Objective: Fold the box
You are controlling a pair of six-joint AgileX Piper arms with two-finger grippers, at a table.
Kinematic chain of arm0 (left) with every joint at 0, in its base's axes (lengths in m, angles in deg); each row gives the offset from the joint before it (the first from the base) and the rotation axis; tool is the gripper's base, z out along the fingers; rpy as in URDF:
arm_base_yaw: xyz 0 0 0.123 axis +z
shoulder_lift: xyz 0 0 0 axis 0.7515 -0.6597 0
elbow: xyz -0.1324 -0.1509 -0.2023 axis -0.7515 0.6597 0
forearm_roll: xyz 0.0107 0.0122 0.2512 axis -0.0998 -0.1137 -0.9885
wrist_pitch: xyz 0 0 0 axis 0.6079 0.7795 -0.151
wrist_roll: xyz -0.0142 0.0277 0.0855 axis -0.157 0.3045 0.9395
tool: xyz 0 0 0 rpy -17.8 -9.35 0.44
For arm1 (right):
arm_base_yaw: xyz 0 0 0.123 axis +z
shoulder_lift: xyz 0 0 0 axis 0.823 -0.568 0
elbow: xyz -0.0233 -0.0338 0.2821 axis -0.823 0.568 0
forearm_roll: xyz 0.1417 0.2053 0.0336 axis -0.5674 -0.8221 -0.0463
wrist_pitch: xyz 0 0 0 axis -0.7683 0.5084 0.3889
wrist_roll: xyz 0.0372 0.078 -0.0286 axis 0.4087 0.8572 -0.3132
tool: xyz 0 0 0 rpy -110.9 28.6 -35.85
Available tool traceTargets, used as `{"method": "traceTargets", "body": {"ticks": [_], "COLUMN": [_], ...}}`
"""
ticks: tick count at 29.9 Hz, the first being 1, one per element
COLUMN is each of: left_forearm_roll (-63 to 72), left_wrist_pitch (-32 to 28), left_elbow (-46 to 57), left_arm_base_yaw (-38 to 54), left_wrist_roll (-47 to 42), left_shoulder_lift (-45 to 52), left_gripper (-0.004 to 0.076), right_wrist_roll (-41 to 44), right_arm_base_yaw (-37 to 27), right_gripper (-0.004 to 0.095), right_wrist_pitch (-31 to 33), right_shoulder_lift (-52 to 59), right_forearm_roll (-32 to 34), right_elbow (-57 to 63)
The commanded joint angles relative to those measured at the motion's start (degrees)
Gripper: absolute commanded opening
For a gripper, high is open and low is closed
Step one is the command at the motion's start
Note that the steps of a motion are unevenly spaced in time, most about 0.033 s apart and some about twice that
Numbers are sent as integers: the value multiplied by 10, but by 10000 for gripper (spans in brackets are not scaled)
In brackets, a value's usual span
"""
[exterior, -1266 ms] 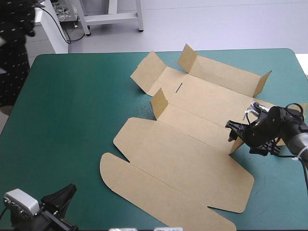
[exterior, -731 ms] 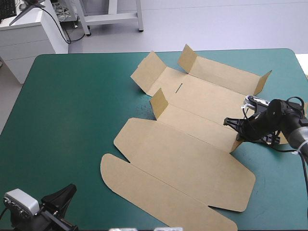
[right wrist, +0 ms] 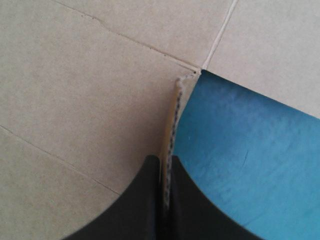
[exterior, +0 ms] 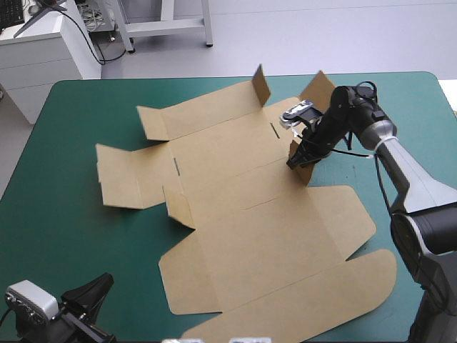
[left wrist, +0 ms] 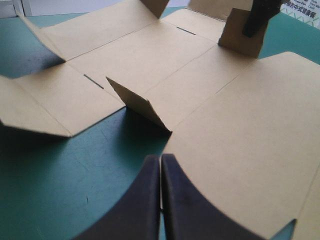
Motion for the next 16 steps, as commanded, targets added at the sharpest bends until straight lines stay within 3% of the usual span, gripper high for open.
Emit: {"method": "traceTargets", "body": {"ticks": [1,12,16], "left_forearm_roll": [13,13,13], "left_wrist_pitch": [-45,-45,-45], "left_elbow": [-14,-14,-14], "left_arm_base_yaw": [-2,-2,-2], "left_wrist_roll": [-3,-3,-3], "left_shoulder_lift": [3,3,3], "left_gripper": [-8,-8,-8], "right_wrist_roll": [-110,-316,-380], "right_arm_base_yaw": [28,98,122], "right_gripper": [0,-19,-19], "right_wrist_pitch": [21,21,-5], "right_shoulder_lift": [10,-60,-77], "right_forearm_roll": [-6,-13,-8], "right_elbow": [-67,-176,-186]}}
